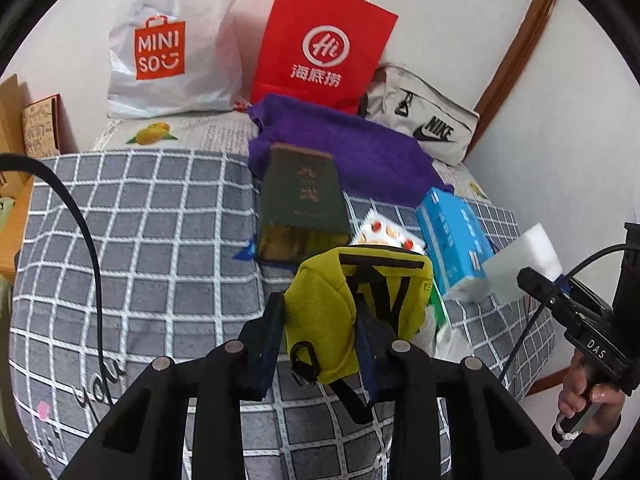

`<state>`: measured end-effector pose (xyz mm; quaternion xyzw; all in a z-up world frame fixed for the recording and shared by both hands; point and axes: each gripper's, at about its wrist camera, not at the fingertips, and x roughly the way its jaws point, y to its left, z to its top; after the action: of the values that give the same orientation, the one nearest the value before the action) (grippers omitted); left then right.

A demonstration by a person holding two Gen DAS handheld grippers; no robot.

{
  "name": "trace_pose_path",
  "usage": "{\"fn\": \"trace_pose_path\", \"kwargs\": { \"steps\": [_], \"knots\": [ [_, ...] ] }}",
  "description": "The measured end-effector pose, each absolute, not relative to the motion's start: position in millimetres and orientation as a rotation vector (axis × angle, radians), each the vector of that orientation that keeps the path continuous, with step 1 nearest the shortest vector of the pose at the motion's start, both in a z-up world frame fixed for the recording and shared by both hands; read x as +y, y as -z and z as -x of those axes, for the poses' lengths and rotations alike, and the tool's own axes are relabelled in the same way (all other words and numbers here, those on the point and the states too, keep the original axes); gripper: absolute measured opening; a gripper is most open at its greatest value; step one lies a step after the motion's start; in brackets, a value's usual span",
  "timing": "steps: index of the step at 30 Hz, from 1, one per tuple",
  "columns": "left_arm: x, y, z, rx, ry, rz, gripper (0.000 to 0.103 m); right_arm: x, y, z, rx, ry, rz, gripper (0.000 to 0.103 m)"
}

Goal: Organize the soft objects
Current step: 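Grasp the yellow zip pouch with the left gripper while the right gripper lifts the sponge, then carry the pouch in the left gripper while the right gripper carries the sponge to the purple towel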

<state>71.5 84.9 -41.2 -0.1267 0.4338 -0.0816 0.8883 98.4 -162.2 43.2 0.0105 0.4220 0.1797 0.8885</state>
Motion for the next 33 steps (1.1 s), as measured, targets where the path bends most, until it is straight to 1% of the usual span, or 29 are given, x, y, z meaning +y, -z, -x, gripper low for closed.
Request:
{"fn": "trace_pose_path", "kwargs": {
  "steps": [12, 20, 27, 33],
  "knots": [
    [98.3, 11.7, -103.6, 0.876, 0.16, 0.281, 0.032, -155.0, -67.2, -133.3, 0.835, -0.396, 0.006, 0.048],
    [100.1, -3.8, -139.7, 0.877, 0.145, 0.259, 0.032, -168.2, -74.2, -177.0, 0.825, -0.383, 0.017, 0.048],
    [97.9, -9.2, -187.7, 0.888, 0.144, 0.24, 0.032, -188.1, -63.3, -239.7, 0.847, -0.346, -0.035, 0.048],
    [95.3, -0.9, -238.5, 0.918, 0.153, 0.226, 0.032, -200.1, -43.2, -301.7, 0.884, -0.294, -0.06, 0.048]
  ]
}}
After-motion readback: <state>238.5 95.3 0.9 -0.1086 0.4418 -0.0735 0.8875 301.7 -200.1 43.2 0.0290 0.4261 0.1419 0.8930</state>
